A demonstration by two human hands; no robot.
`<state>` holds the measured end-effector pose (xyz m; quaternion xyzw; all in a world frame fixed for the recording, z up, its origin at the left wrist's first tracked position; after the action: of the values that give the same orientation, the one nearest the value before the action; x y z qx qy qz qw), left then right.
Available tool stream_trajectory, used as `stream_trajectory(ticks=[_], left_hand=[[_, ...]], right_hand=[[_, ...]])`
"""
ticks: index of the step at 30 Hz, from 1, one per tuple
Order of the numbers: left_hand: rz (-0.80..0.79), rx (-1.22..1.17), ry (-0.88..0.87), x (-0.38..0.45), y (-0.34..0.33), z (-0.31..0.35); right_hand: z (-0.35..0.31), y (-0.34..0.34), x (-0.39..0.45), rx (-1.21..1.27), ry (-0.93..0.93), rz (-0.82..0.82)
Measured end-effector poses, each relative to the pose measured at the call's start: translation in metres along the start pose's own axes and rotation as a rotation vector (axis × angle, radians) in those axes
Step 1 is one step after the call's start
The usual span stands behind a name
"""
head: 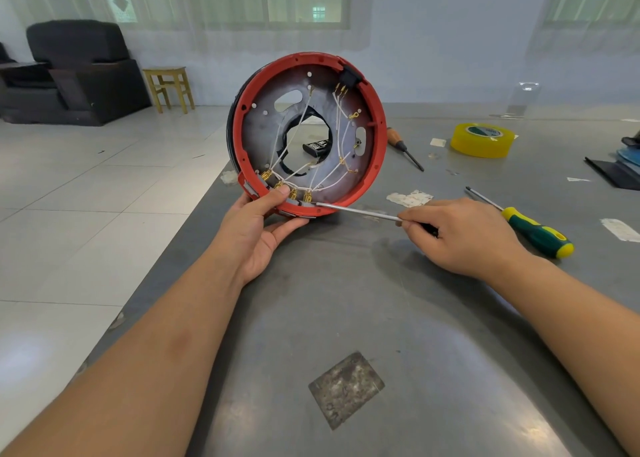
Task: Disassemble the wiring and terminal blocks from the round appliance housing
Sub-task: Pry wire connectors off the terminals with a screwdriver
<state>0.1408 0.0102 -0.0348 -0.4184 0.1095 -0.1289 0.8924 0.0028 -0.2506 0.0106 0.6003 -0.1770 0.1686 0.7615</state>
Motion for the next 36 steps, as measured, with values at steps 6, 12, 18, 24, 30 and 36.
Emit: stream_trajectory(ticks=[6, 12, 18, 24, 30, 36], left_hand=[[-0.004, -0.019, -0.020, 0.001, 0.002, -0.001], [0.015, -0.030, -0.041, -0.001, -0.001, -0.001], [0.062, -0.119, -0.053, -0.004, -0.003, -0.002], [0.046, -0.077, -0.060, -0.002, -0.002, -0.002], [-0.002, -0.026, -0.059, -0.001, 0.000, -0.003], [0.006, -0.045, -0.047, -0.001, 0.000, -0.003]], right_hand=[[-0.004, -0.003, -0.001, -0.025, 0.014, -0.007], [-0.007, -0.006, -0.003, 0.014, -0.001, -0.001], [-0.014, -0.007, -0.002, 0.049, -0.029, 0.010], [-0.010, 0.005, -0.001, -0.062, 0.011, 0.070], [-0.005, 0.010, 0.000, -0.135, 0.034, 0.093], [-0.008, 0.007, -0.004, -0.098, 0.013, 0.093]])
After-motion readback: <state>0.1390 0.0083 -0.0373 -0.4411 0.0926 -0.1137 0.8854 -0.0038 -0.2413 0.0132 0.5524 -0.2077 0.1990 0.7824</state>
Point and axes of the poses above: each hand's wrist, its own x-axis towards the middle knuckle, its own y-axis out of the back of the hand, z = x × y, the point moved 4 cm from there along x, towards the middle knuckle, and after that the axes turned 15 degrees about -x, right-handed, at the moved point
